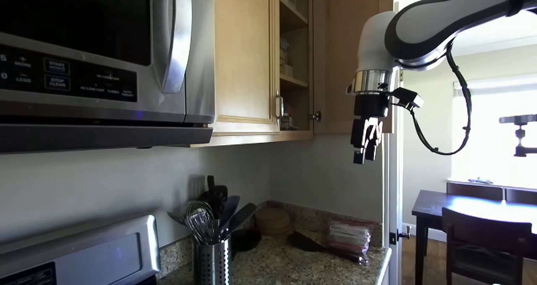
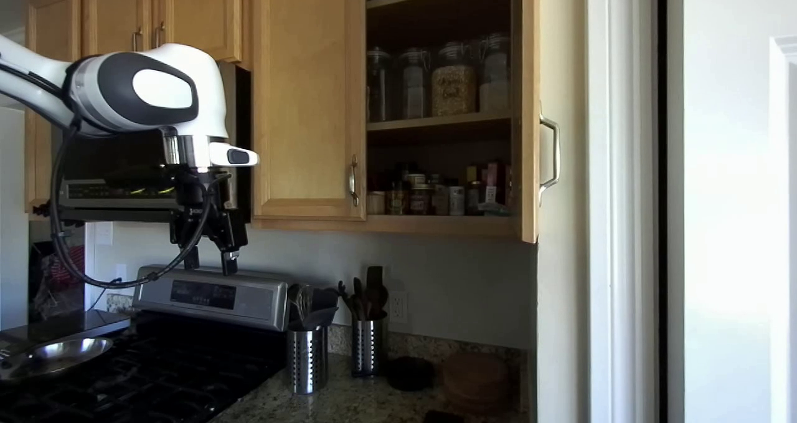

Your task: Close the top drawer door on the right

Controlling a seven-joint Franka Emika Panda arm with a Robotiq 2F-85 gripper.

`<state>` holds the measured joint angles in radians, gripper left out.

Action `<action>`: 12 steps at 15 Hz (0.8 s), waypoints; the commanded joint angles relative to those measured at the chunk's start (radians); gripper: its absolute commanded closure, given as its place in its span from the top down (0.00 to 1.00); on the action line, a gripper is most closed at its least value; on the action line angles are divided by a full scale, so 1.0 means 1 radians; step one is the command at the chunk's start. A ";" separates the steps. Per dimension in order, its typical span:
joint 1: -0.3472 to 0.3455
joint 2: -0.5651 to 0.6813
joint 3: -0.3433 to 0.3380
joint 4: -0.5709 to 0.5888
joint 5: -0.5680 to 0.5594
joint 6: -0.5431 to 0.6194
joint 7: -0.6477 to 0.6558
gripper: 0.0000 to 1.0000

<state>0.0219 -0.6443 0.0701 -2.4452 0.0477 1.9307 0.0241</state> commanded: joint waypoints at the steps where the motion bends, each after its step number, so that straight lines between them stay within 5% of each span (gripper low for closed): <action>1: 0.009 0.001 -0.007 0.002 -0.005 -0.001 0.005 1.00; 12: -0.170 0.032 -0.066 0.017 -0.271 0.214 0.039 1.00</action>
<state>-0.1046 -0.6158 0.0214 -2.4430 -0.1490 2.1152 0.0448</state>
